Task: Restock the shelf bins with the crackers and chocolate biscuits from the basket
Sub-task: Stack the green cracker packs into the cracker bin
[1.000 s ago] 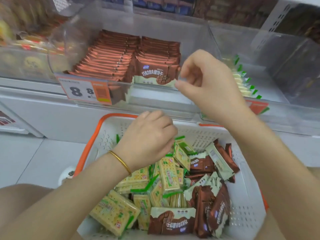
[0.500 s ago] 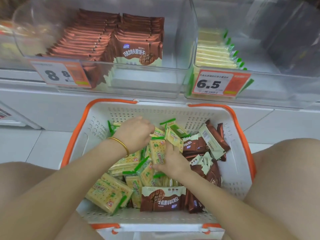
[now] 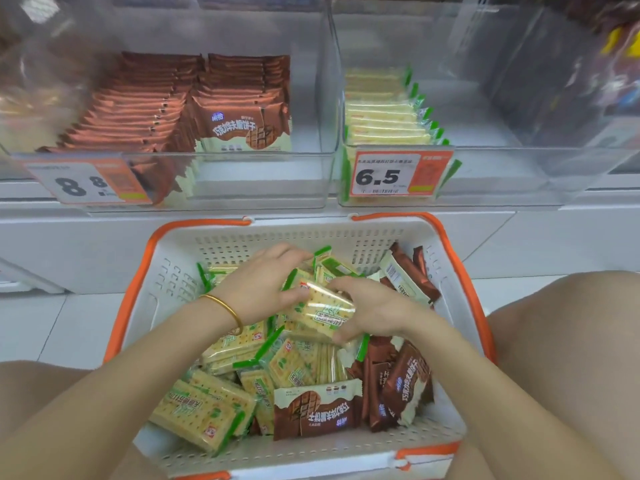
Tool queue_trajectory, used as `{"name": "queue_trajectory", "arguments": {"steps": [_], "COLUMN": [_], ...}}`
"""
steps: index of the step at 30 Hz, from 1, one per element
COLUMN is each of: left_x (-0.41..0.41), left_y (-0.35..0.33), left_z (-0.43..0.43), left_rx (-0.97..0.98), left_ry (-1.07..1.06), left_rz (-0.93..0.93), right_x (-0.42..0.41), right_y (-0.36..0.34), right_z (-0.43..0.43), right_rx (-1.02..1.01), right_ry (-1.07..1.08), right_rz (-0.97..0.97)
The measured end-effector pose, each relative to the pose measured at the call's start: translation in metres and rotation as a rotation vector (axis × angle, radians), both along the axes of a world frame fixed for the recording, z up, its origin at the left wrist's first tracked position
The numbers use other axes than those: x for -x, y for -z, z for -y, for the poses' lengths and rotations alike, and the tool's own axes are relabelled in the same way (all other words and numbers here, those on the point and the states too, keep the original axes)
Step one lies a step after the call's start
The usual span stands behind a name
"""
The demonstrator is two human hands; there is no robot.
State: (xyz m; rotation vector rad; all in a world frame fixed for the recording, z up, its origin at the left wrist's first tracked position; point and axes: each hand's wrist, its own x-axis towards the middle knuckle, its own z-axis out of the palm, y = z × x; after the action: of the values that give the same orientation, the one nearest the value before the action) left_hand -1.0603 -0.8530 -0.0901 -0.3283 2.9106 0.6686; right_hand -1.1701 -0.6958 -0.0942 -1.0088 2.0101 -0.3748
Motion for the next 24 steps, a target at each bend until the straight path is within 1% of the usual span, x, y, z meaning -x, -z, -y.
{"name": "queue_trajectory", "arguments": {"steps": [2,4,5,8,11,13,17,19,20,21,22,24], "left_x": [0.003,0.006,0.007,0.017,0.03,0.04,0.064,0.082,0.09,0.097,0.104,0.114], "left_y": [-0.013,-0.027,-0.035,-0.061,-0.094,-0.115,-0.148,-0.155,-0.158,-0.16,-0.16,-0.156], "left_z": [-0.007,-0.017,-0.022,-0.033,-0.046,-0.053,-0.06,-0.06,-0.057,-0.055,-0.049,-0.038], "left_rx": [-0.159,-0.403,-0.491,-0.572,-0.602,-0.588,-0.451,-0.4,-0.34,-0.228,-0.074,0.213], "left_ry": [-0.067,-0.173,-0.203,-0.202,-0.188,-0.172,-0.134,-0.157,-0.174,-0.187,-0.18,-0.137], "left_rz": [-0.003,-0.037,-0.08,-0.229,-0.374,-0.449,-0.599,-0.678,-0.704,-0.71,-0.702,-0.638], "right_x": [0.006,0.012,0.016,0.032,0.051,0.06,0.08,0.097,0.108,0.121,0.137,0.17], "right_y": [-0.03,-0.054,-0.064,-0.087,-0.11,-0.127,-0.162,-0.178,-0.184,-0.187,-0.189,-0.186], "right_z": [-0.009,-0.02,-0.026,-0.046,-0.062,-0.07,-0.079,-0.077,-0.075,-0.071,-0.066,-0.053], "right_rx": [0.059,0.106,0.127,0.245,0.396,0.468,0.554,0.628,0.671,0.705,0.724,0.696], "right_ry": [-0.047,-0.061,-0.057,0.057,0.223,0.269,0.324,0.399,0.457,0.524,0.586,0.666], "right_rz": [-0.055,-0.107,-0.097,0.04,0.083,0.099,0.054,-0.02,-0.056,-0.095,-0.147,-0.278]}}
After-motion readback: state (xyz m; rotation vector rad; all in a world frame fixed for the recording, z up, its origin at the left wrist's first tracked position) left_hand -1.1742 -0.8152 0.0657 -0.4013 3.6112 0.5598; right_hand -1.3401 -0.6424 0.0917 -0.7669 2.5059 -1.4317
